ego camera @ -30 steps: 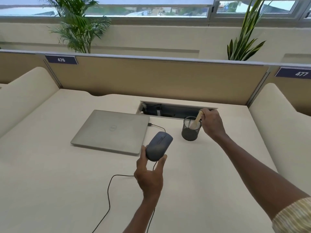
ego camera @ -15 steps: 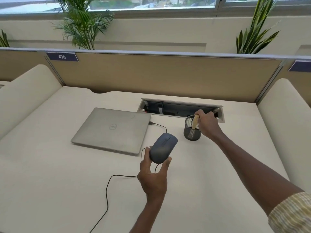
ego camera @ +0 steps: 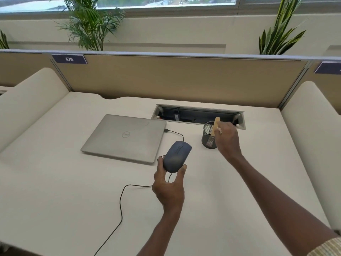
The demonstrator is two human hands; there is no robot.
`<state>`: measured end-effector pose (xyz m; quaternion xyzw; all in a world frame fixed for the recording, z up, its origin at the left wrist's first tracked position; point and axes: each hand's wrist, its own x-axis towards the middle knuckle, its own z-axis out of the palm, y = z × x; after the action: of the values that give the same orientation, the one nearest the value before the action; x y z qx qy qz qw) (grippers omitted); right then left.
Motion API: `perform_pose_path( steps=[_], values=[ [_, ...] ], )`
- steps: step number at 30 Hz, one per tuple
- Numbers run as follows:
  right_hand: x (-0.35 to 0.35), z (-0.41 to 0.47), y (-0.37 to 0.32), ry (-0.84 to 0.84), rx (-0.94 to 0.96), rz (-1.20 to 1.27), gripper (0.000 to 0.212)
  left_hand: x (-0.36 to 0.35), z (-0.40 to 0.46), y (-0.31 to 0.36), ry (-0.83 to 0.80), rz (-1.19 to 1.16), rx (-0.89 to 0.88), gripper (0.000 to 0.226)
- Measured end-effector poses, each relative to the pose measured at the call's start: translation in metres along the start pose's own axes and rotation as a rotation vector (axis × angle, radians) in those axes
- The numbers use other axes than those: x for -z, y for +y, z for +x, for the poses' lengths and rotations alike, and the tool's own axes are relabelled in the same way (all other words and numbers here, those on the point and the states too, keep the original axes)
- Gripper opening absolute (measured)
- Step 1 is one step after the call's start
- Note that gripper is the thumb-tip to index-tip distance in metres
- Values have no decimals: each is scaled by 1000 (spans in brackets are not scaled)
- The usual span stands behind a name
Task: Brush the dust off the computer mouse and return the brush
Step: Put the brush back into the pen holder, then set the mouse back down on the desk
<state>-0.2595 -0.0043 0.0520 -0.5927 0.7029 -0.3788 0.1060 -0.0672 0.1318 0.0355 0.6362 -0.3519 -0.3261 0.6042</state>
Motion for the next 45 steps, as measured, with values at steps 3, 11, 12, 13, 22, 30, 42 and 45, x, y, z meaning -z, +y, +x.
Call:
perform_pose_path(
  steps=[3,11,12,13,22,30,42,45],
  values=[
    [4,-45,-26,-14,-43,140,19,-1,-3,-1,16,7,-8,78],
    [5,-142,-73,-236,-402,635,26,1,-21,-4,3,74,-5,81],
    [6,-148,-77,-246,-416,681,26,2,-25,-4,-4,81,-8,81],
    [7,-153,-79,-248,-418,710,23,3,-28,-4,-12,82,-9,81],
    [10,-168,-61,-263,-550,790,21,27,-48,-18,-263,95,109,70],
    [2,-182,-35,-303,-630,679,38,44,-49,-26,-457,185,238,44],
    [-7,-208,-13,-316,-668,543,22,52,-56,-35,-515,273,290,46],
    [-7,-213,-16,-326,-657,511,18,54,-54,-41,-512,326,293,59]
  ],
)
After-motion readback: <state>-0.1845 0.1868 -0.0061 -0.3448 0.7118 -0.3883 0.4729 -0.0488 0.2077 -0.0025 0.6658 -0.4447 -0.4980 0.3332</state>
